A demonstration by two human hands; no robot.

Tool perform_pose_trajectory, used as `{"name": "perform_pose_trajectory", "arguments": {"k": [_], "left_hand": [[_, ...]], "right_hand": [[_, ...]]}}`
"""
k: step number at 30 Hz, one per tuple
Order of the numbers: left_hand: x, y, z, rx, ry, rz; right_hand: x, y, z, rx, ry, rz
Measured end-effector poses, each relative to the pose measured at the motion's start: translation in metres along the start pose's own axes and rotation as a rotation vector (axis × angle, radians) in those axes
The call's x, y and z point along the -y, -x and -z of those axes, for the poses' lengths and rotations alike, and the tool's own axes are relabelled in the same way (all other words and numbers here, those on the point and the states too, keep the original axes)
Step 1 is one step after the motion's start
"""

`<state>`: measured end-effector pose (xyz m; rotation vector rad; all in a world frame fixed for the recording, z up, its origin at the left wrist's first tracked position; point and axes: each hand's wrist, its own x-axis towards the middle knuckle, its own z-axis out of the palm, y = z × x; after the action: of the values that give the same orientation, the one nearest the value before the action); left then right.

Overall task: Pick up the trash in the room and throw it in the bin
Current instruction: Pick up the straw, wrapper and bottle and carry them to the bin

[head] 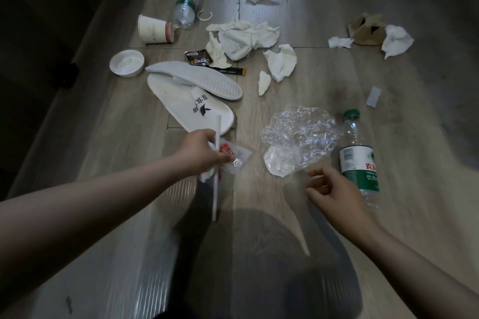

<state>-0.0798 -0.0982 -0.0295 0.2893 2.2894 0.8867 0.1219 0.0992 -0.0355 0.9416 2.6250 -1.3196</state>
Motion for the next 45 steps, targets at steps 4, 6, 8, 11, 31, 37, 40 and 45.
{"name": "perform_pose_trajectory", "arguments": {"k": [4, 6, 8, 11, 31, 37, 40, 45], "left_hand": [[-0.035, -0.007, -0.023, 0.090, -0.031, -0.092], [-0.050, -0.012, -0.033, 0.149, -0.050, -0.140], [-0.063, -0.017, -0.044, 0.198, -0.092, -0.179], [-0.077, -0.026, -0.059, 0.208, -0.158, -0.191], [-0.065, -0.044, -0.109, 0.075, -0.288, -0.286], [-0.056, -0.059, -0.116, 0.055, -0.415, -0.289], [-0.052, -0.066, -0.119, 0.049, -0.496, -0.313], [-0.059, -0.066, -0.117, 0.090, -0.529, -0.237]], "right_hand": [[-0.006, -0.001, 0.027, -0.185, 0.093, 0.038], [-0.014, -0.007, 0.039, -0.282, 0.207, 0.062], [-0.024, -0.014, 0.047, -0.332, 0.318, 0.032], [-0.039, -0.028, 0.050, -0.296, 0.416, -0.052], [-0.064, -0.048, 0.019, -0.378, 0.397, -0.060], [-0.070, -0.048, 0.020, -0.361, 0.394, -0.078], [-0.070, -0.050, 0.019, -0.341, 0.407, -0.104], [-0.064, -0.050, 0.017, -0.341, 0.417, -0.157]]}}
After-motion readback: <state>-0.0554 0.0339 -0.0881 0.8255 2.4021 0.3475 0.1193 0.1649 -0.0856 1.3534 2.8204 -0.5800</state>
